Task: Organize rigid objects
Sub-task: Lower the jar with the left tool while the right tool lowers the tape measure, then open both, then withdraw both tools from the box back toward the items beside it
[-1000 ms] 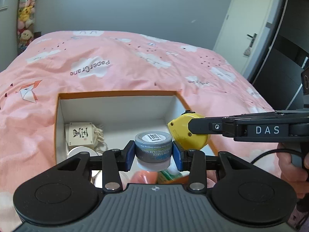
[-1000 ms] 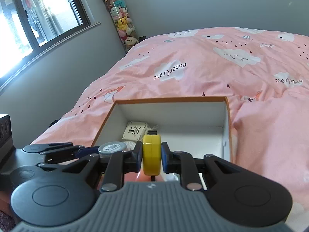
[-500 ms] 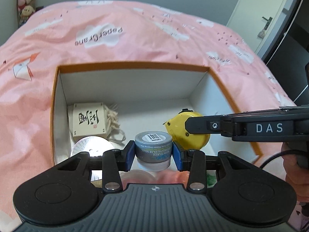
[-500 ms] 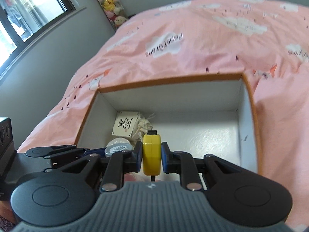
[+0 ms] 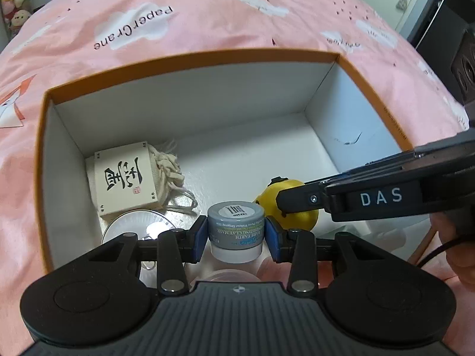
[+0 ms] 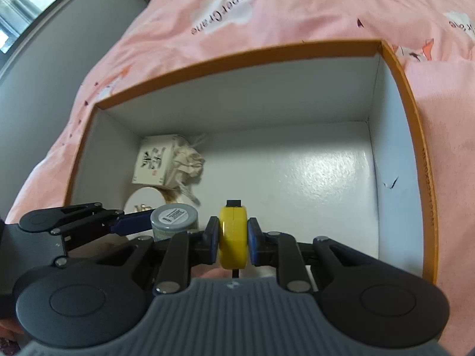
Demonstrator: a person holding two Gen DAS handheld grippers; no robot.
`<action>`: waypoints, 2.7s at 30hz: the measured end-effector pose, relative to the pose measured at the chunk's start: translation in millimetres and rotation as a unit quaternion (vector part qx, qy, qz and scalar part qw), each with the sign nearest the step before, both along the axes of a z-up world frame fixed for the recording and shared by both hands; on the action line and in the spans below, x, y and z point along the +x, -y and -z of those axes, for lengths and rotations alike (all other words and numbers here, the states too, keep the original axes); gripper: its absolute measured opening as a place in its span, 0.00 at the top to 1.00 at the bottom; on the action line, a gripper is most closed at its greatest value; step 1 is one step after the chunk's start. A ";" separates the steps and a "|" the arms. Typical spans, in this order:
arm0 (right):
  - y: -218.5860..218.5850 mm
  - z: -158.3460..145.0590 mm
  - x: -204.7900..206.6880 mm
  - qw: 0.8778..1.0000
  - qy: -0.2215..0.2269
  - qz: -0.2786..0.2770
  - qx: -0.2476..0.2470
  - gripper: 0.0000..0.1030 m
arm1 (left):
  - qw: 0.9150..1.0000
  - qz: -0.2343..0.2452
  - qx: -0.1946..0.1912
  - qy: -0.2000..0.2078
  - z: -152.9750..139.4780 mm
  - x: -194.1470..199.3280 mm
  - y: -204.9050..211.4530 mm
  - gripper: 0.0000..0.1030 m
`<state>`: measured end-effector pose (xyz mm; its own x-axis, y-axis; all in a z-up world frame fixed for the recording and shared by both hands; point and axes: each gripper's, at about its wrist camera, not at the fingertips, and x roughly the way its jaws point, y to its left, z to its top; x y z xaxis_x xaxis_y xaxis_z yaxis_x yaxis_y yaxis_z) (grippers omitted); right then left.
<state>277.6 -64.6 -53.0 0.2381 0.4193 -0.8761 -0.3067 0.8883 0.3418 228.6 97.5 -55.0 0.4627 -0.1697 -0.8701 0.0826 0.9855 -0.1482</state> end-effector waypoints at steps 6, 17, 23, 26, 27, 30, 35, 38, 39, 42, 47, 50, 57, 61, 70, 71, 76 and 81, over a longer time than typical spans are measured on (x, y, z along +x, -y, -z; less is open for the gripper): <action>-1.8 11.7 8.5 1.000 -0.026 0.000 0.007 0.82 | 0.999 0.009 0.019 -0.037 4.8 11.9 7.6 0.55; 0.7 18.2 15.3 0.999 -0.037 0.003 -0.019 0.82 | 0.995 -0.030 0.020 -0.090 19.7 30.1 3.2 0.55; 6.3 15.8 17.2 0.999 -0.033 0.011 -0.023 0.80 | 0.995 -0.037 0.000 -0.089 13.1 27.5 -7.6 0.48; 7.0 15.9 18.1 0.999 -0.033 0.012 -0.026 0.79 | 0.995 -0.040 0.001 -0.087 9.8 26.5 -10.4 0.48; 8.0 15.3 18.3 0.999 -0.034 0.013 -0.027 0.79 | 0.995 -0.037 0.002 -0.087 8.8 25.7 -10.3 0.50; 9.6 15.4 17.9 0.999 -0.032 0.015 -0.031 0.81 | 0.996 -0.022 0.007 -0.091 8.1 25.4 -4.3 0.53; 9.4 15.5 17.0 0.999 -0.031 0.014 -0.033 0.81 | 0.994 0.001 0.006 -0.108 16.3 32.6 6.6 0.52; 8.9 16.0 16.5 0.999 -0.032 0.013 -0.033 0.81 | 0.993 0.003 -0.001 -0.117 19.2 35.8 8.0 0.53; 9.1 15.9 16.3 0.999 -0.032 0.012 -0.033 0.81 | 0.993 0.005 -0.003 -0.116 18.7 36.0 8.1 0.56; 10.9 16.6 16.6 0.999 -0.037 0.015 -0.024 0.81 | 0.995 -0.001 0.008 -0.103 11.6 34.2 6.3 0.56; 11.5 21.4 17.5 0.998 -0.052 0.019 0.006 0.81 | 0.995 -0.003 0.027 -0.092 -6.4 29.8 -1.2 0.58; 7.3 22.2 18.5 0.998 -0.054 0.014 0.008 0.81 | 0.995 -0.006 0.033 -0.097 -3.2 29.7 -2.8 0.58; 5.5 21.7 22.1 0.999 -0.052 0.012 -0.008 0.79 | 0.995 -0.014 0.020 -0.095 7.2 28.3 -3.0 0.58; 7.4 22.1 23.0 0.998 -0.045 0.017 -0.032 0.78 | 0.996 -0.019 0.017 -0.090 6.2 28.5 -1.8 0.58; 5.1 29.5 20.3 0.998 -0.050 -0.003 -0.041 0.87 | 0.998 -0.044 -0.001 -0.052 -9.1 21.4 -5.8 0.56; 2.9 29.4 19.1 0.998 -0.046 -0.006 -0.045 0.87 | 0.998 -0.047 -0.002 -0.049 -11.1 21.0 -6.5 0.56; 2.2 28.0 17.8 0.998 -0.044 -0.008 -0.043 0.87 | 0.998 -0.063 0.004 -0.015 -25.9 9.1 -10.5 0.56; 11.3 5.8 9.0 0.999 -0.011 -0.004 -0.034 0.86 | 0.997 -0.060 0.001 0.038 -51.1 -14.6 -5.6 0.56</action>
